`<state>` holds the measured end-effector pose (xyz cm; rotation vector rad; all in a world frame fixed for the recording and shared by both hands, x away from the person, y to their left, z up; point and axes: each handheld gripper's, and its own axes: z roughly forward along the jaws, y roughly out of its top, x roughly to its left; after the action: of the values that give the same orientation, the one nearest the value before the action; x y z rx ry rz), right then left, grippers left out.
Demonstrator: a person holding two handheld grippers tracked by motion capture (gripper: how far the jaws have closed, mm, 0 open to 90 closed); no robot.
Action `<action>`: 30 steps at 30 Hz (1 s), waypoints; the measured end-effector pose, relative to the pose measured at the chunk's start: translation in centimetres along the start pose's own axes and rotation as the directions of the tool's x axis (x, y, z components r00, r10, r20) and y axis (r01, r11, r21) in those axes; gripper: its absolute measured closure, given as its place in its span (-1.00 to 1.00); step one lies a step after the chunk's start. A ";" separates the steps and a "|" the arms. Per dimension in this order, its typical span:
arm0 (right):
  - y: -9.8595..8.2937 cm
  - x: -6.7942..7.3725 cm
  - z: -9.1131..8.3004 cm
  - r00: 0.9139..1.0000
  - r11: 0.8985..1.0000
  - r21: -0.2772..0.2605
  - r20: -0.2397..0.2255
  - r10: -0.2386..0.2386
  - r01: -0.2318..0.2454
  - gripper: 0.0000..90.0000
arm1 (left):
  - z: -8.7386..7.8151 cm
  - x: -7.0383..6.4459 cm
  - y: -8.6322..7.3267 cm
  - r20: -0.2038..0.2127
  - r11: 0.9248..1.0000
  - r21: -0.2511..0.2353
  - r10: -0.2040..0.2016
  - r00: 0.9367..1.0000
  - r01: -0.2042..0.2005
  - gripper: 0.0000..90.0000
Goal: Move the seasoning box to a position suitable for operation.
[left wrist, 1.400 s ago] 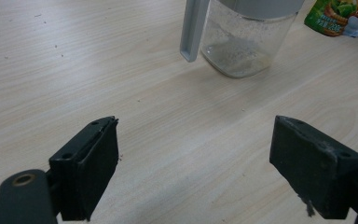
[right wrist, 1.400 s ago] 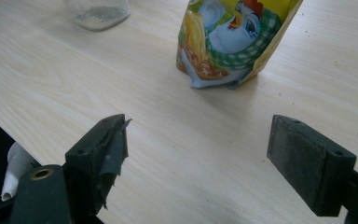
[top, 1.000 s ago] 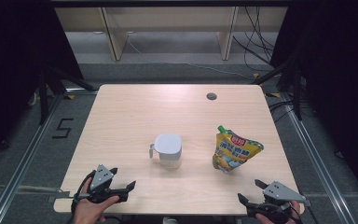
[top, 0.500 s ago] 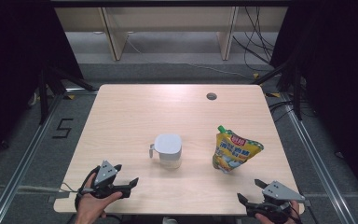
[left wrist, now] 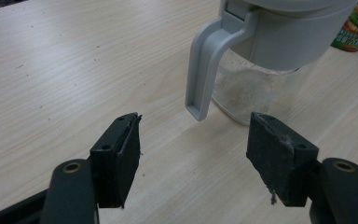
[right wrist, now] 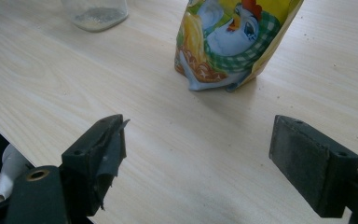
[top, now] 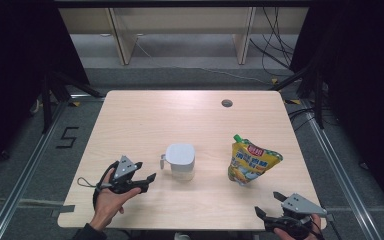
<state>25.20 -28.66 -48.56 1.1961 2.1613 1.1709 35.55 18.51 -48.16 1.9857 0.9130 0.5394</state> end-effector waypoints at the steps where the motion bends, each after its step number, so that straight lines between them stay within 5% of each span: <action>1: 0.0 0.0 0.0 1.000 1.000 0.001 -0.002 0.001 -0.001 -0.57 | 0.3 0.3 0.2 -0.001 0.999 0.008 0.038 0.999 -0.038 -0.24; 2: 0.0 -0.1 0.0 1.000 1.000 0.005 -0.008 -0.013 0.013 -0.57 | 0.8 0.7 0.5 -0.001 0.998 -0.004 0.065 0.998 -0.065 -0.19; 4: 0.0 -0.1 0.0 1.000 1.000 0.007 -0.007 -0.010 0.010 -0.57 | 1.1 0.5 0.6 -0.004 0.999 -0.010 0.033 0.999 -0.033 -0.15; 6: 0.0 0.0 0.0 1.000 1.000 0.001 -0.004 -0.014 0.014 -0.57 | 1.7 0.7 1.2 -0.008 0.996 -0.027 0.083 0.996 -0.084 -0.10; 8: 0.0 0.0 0.0 1.000 1.000 0.007 -0.009 -0.007 0.007 -0.57 | 1.8 0.4 1.3 -0.002 0.999 -0.023 0.046 0.999 -0.046 -0.08; 9: 0.0 0.0 -0.1 1.000 1.000 0.012 -0.004 0.003 -0.003 -0.57 | 2.0 0.6 1.5 -0.005 0.995 -0.015 0.096 0.995 -0.096 -0.04; 10: 0.0 0.0 -0.1 1.000 1.000 0.013 -0.004 0.003 -0.003 -0.57 | 2.3 0.4 1.5 -0.001 0.996 -0.024 0.084 0.996 -0.084 -0.01; 11: 0.0 -0.2 0.0 1.000 1.000 0.004 -0.009 -0.017 0.017 -0.57 | 2.4 0.5 1.6 0.002 0.993 -0.007 0.117 0.993 -0.117 0.03; 12: 0.0 -0.2 0.0 1.000 1.000 0.004 -0.009 -0.017 0.017 -0.57 | 2.6 0.3 1.5 0.005 0.997 -0.017 0.079 0.997 -0.079 0.03; 13: 0.0 -0.2 0.0 1.000 1.000 0.004 -0.010 -0.018 0.018 -0.57 | 2.7 0.5 1.6 0.000 0.995 -0.009 0.098 0.995 -0.098 0.06; 17: 0.0 0.0 0.0 1.000 1.000 0.004 -0.002 -0.015 0.015 -0.57 | 3.3 0.5 1.8 0.007 0.997 -0.030 0.067 0.998 -0.067 0.18; 18: 0.0 0.1 0.0 1.000 1.000 0.007 -0.004 -0.008 0.008 -0.56 | 3.4 0.7 1.9 0.009 0.994 -0.024 0.110 0.994 -0.110 0.18; 20: 0.0 0.1 0.0 1.000 1.000 0.008 -0.007 -0.005 0.005 -0.56 | 3.7 0.4 2.0 0.017 0.995 -0.033 0.091 0.996 -0.091 0.24; 22: 0.0 0.2 0.0 1.000 1.000 0.012 -0.010 0.008 -0.008 -0.56 | 3.8 0.4 2.2 0.020 0.988 -0.011 0.152 0.988 -0.151 0.34; 23: 0.0 0.2 0.0 1.000 1.000 0.012 -0.010 0.008 -0.008 -0.56 | 4.1 0.0 2.2 0.024 0.992 -0.027 0.120 0.992 -0.119 0.34; 26: 0.0 -0.1 0.1 1.000 1.000 0.011 -0.022 -0.018 0.018 -0.56 | 4.4 -0.3 2.4 0.038 0.992 -0.019 0.125 0.991 -0.124 0.48; 27: 0.0 0.0 0.1 1.000 1.000 0.014 -0.018 -0.011 0.011 -0.55 | 4.6 -0.1 2.4 0.031 0.987 -0.018 0.160 0.987 -0.159 0.51; 30: 0.0 0.1 0.2 1.000 1.000 0.008 -0.018 -0.010 0.010 -0.54 | 4.9 0.0 2.4 0.035 0.990 -0.033 0.135 0.990 -0.134 0.55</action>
<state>25.25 -28.52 -48.66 1.1814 2.1846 1.1748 39.73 15.02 -48.76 2.0323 0.7478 0.5867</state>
